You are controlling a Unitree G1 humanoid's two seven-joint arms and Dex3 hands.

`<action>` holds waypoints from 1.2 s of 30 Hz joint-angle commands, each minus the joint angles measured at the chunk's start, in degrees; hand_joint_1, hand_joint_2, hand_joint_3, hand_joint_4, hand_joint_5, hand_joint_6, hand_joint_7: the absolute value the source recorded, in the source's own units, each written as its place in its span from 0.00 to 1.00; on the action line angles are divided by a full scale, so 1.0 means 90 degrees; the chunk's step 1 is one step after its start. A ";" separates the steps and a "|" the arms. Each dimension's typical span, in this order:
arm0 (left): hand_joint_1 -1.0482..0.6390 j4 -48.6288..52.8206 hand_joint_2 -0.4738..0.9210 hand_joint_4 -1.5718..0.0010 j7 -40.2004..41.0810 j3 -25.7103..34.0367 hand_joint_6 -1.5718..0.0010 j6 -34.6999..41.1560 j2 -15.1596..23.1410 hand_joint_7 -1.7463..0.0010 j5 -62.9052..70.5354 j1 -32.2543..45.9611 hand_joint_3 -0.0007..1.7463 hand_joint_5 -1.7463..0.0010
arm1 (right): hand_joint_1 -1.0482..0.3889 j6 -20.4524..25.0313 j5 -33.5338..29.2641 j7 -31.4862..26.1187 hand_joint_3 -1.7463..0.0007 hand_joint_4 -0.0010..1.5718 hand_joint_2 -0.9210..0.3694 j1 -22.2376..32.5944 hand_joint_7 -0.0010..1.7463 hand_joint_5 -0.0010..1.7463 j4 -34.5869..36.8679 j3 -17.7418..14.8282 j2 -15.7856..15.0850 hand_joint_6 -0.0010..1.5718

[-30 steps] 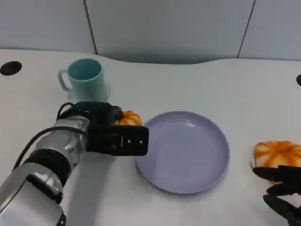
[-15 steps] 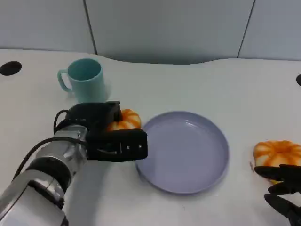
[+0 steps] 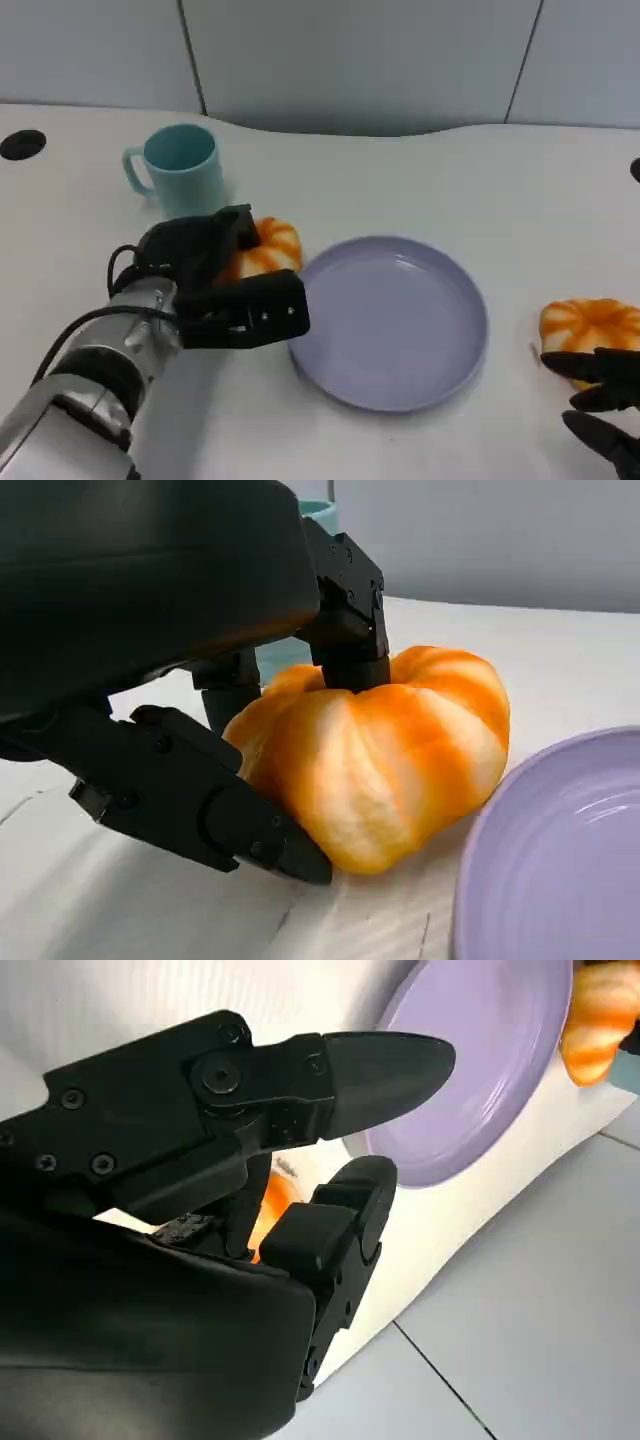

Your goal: Grasp the bread from the table and place it into the plate.

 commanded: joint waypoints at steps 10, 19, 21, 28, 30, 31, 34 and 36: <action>0.61 -0.1257 0.97 0.53 0.0395 0.0631 0.68 -0.0915 0.0650 0.00 -0.0414 -0.0060 0.03 0.00 | 0.57 0.0002 -0.0077 -0.0096 0.82 0.43 0.00 -0.0158 0.01 0.40 0.0161 0.0058 0.0023 0.53; 0.56 -0.2923 0.96 0.48 -0.1294 0.0805 0.63 -0.1597 0.0756 0.00 -0.1028 0.0246 0.01 0.00 | 0.58 -0.0146 -0.0124 -0.0160 0.83 0.44 0.00 -0.0287 0.01 0.41 0.0372 0.0122 -0.0022 0.54; 0.56 -0.3123 0.95 0.48 -0.1459 0.0817 0.63 -0.1697 0.0732 0.00 -0.1072 0.0310 0.01 0.00 | 0.58 -0.0130 -0.0142 -0.0176 0.83 0.44 0.00 -0.0302 0.01 0.41 0.0382 0.0129 -0.0019 0.54; 0.59 -0.3779 0.95 0.46 -0.2463 0.0853 0.61 -0.1714 0.0589 0.00 -0.1500 0.0571 0.01 0.00 | 0.58 -0.0094 -0.0180 -0.0213 0.83 0.44 0.00 -0.0301 0.01 0.41 0.0373 0.0150 -0.0025 0.54; 0.59 -0.3826 0.95 0.46 -0.2681 0.0797 0.61 -0.1673 0.0544 0.00 -0.1506 0.0618 0.01 0.00 | 0.58 -0.0105 -0.0186 -0.0205 0.83 0.43 0.00 -0.0287 0.01 0.41 0.0356 0.0158 -0.0040 0.54; 0.57 -0.3861 0.96 0.45 -0.2804 0.0758 0.60 -0.1618 0.0524 0.00 -0.1481 0.0637 0.01 0.00 | 0.58 -0.0099 -0.0179 -0.0187 0.83 0.43 0.00 -0.0274 0.01 0.41 0.0331 0.0161 -0.0049 0.54; 0.57 -0.3714 0.96 0.46 -0.2998 0.0636 0.60 -0.1685 0.0442 0.00 -0.1388 0.0660 0.01 0.00 | 0.58 -0.0082 -0.0174 -0.0196 0.83 0.43 0.00 -0.0243 0.01 0.42 0.0280 0.0163 -0.0031 0.54; 0.57 -0.3629 0.96 0.47 -0.3084 0.0614 0.61 -0.1717 0.0416 0.00 -0.1392 0.0653 0.01 0.00 | 0.58 -0.0091 -0.0179 -0.0208 0.83 0.43 0.00 -0.0236 0.01 0.42 0.0275 0.0164 -0.0026 0.54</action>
